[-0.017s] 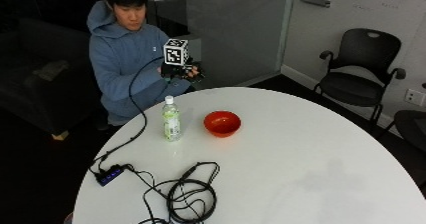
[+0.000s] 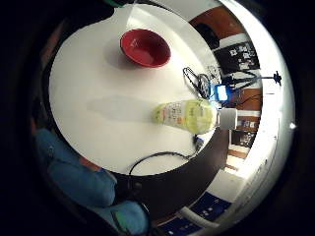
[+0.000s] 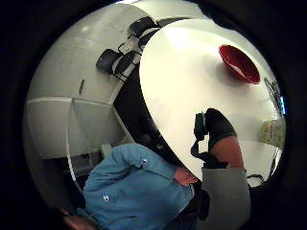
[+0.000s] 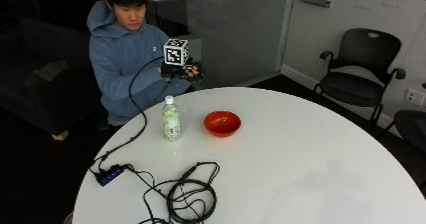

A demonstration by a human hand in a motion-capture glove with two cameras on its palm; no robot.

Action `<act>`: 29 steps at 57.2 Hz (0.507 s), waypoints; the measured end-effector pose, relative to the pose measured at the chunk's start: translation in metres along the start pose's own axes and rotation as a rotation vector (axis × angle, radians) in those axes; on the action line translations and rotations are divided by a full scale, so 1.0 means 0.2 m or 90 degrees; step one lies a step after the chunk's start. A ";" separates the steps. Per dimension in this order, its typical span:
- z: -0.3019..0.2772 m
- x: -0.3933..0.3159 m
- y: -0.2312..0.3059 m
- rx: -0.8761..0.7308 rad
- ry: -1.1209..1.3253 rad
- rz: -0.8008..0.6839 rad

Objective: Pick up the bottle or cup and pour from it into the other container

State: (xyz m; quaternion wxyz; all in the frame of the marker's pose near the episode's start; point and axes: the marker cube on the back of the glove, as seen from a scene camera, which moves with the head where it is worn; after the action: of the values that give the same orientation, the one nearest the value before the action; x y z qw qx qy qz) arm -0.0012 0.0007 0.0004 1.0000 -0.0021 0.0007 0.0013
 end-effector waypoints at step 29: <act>0.00 0.04 0.09 0.008 0.029 0.011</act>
State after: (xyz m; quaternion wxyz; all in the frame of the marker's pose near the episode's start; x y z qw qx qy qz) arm 0.0060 0.0185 -0.0004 0.9997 0.0038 0.0237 0.0097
